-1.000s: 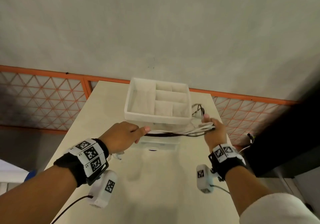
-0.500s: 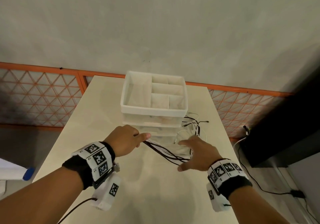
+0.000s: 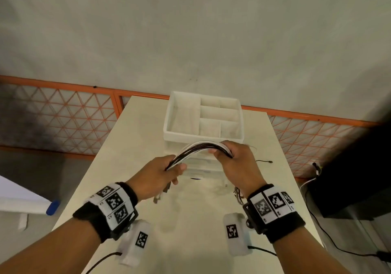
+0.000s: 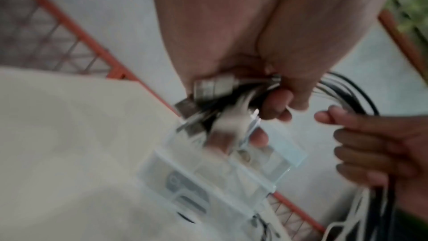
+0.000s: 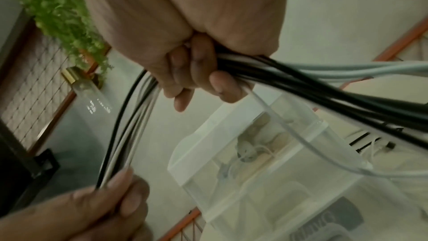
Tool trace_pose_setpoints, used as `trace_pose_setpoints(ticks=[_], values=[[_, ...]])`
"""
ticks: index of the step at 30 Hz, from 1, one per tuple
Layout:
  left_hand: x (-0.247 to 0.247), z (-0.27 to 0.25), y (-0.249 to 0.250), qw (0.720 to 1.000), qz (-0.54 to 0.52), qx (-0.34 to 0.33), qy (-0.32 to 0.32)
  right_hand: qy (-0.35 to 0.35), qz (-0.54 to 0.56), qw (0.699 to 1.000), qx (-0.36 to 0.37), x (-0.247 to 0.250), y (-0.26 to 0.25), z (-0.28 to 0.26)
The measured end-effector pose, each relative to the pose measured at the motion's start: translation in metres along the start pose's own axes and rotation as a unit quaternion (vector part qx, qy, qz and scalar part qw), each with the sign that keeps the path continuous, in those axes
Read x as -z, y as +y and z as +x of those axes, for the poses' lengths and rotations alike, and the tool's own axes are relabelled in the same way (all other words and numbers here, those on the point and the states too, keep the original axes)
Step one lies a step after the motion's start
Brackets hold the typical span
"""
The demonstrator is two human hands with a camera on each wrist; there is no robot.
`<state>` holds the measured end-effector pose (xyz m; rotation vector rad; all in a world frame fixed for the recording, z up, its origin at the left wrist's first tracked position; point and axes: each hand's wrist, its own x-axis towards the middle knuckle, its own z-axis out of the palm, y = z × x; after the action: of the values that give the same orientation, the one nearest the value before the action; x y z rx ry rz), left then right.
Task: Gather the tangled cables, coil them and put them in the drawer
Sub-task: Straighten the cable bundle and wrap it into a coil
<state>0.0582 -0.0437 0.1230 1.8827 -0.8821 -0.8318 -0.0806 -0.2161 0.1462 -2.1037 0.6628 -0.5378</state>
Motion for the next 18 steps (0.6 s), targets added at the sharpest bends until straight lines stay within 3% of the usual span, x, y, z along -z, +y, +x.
trace_pose_setpoints(ticks=[3,6,8,10,12,14,16,18], values=[[0.002,-0.003,0.001,0.995,0.095,-0.01,0.008,-0.076,-0.101,0.992,0.001,0.003,-0.006,-0.006],[-0.004,-0.002,0.018,0.982,0.181,-0.035,-0.039,-0.145,-0.19,0.97,0.046,-0.009,-0.018,-0.013],[-0.007,0.0,0.027,0.975,0.207,-0.053,-0.065,-0.172,-0.184,0.964,0.081,-0.018,-0.028,-0.015],[-0.003,0.001,0.033,0.978,0.19,-0.06,-0.063,-0.169,-0.125,0.976,0.062,-0.017,-0.028,-0.016],[0.004,-0.001,0.033,0.992,0.101,-0.051,-0.051,-0.141,-0.06,0.987,0.037,-0.007,-0.024,-0.017],[0.007,-0.005,0.031,0.995,-0.08,-0.026,-0.048,-0.105,0.01,0.994,0.016,0.003,-0.019,-0.02],[0.004,-0.009,0.032,0.953,-0.3,0.024,-0.034,-0.081,0.078,0.994,-0.007,0.009,-0.015,-0.022],[-0.002,-0.008,0.036,0.901,-0.429,0.062,-0.005,-0.08,0.108,0.991,-0.003,0.01,-0.014,-0.026]])
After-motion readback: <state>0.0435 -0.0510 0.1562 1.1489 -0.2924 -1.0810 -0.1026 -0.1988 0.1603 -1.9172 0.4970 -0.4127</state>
